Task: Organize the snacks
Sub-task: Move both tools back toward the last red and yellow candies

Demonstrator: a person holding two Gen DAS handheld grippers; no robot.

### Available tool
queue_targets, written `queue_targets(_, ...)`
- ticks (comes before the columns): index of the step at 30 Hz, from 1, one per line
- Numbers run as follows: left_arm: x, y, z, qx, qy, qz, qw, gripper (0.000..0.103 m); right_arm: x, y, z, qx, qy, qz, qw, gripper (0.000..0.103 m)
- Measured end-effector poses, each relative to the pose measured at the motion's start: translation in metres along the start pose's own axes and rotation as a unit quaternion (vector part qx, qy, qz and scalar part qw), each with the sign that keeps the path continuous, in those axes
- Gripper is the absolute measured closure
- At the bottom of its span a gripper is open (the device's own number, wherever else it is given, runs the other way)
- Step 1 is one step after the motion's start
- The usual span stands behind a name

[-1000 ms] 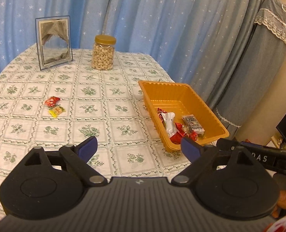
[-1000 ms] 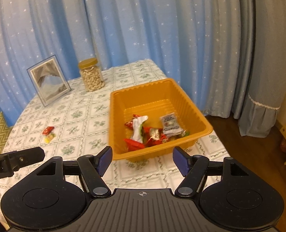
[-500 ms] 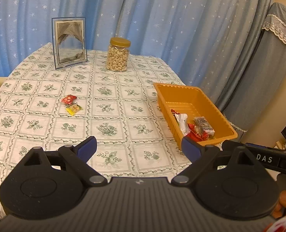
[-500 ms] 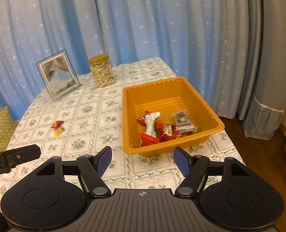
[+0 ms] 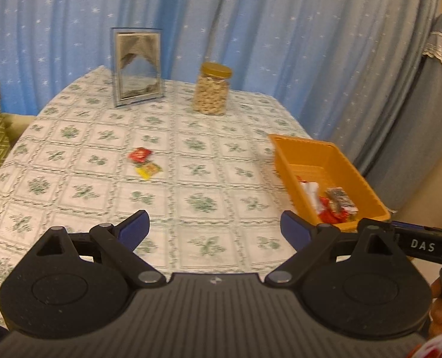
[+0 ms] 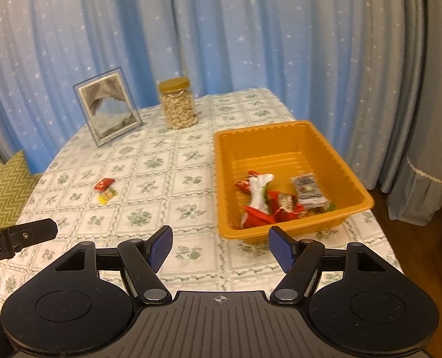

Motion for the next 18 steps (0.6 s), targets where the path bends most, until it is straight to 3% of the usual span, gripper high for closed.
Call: queue_targets(18, -0.020, 0.077, 0.028, -0.061, -0.011, -0.003, 0.9981, 0.010, -0.006, 0.071, 0.061, -0.055, 0.024, -0.065, 0.996, 0.032)
Point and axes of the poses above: each gripper's, at about its wrist camera, not at the fingertips, and z roughly the way its jaws point, y to its left, x to its underside, the point moved 5 cm from there along z, roughly the way its jaws point, and after that the axes turned 6 degrees about -x, right-handed, at the moved point
